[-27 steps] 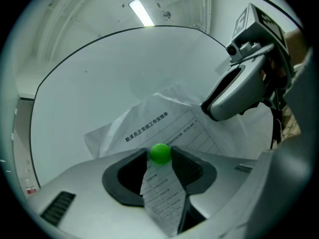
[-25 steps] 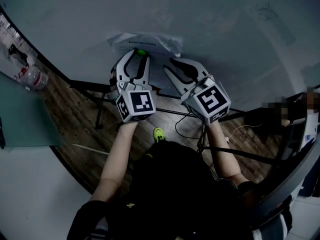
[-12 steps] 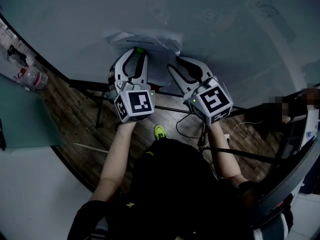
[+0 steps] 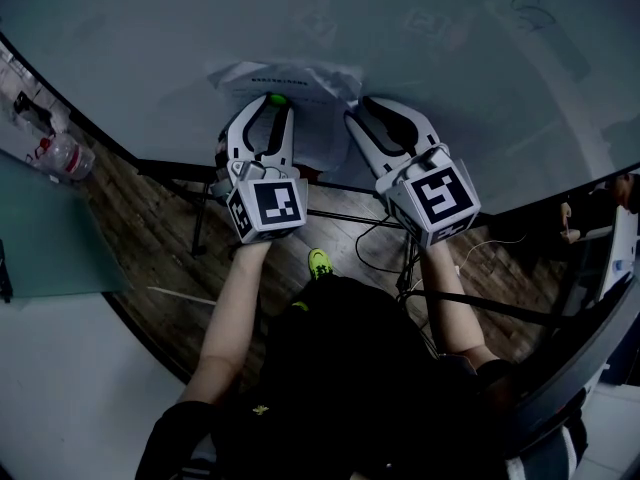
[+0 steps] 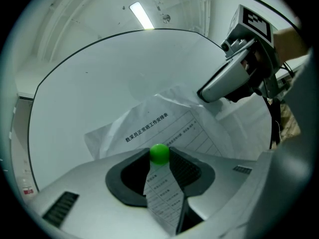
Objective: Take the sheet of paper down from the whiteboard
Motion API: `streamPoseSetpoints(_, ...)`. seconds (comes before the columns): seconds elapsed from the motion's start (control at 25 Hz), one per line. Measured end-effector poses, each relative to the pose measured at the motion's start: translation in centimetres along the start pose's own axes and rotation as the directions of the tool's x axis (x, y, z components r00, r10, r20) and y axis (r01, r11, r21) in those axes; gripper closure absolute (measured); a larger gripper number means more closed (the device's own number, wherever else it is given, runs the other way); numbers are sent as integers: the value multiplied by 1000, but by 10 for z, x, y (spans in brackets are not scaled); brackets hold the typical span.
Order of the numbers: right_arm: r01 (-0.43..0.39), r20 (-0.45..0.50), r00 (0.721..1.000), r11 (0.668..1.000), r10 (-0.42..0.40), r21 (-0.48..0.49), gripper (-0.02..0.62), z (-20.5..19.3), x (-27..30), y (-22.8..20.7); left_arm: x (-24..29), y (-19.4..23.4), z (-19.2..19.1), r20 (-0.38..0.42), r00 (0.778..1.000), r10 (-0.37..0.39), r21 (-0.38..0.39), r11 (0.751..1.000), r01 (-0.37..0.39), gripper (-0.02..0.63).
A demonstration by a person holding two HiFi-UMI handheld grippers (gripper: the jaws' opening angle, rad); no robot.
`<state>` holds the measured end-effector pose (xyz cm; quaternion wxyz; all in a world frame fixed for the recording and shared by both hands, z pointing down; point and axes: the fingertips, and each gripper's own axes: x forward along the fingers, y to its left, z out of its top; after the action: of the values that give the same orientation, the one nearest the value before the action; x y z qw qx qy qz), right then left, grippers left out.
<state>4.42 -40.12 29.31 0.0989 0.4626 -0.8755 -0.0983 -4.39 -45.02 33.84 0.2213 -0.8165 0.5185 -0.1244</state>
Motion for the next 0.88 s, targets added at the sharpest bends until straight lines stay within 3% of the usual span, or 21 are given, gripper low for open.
streamPoseSetpoints(0.68, -31, 19, 999, 993, 33, -112, 472, 34, 16, 7, -1, 1, -1, -1, 1000, -4, 0, 1000, 4, 463)
streamPoseSetpoints(0.88, -14, -6, 1000, 989, 13, -147, 510, 29, 18, 6, -1, 0, -2, -2, 1000, -8, -2, 1000, 8, 463)
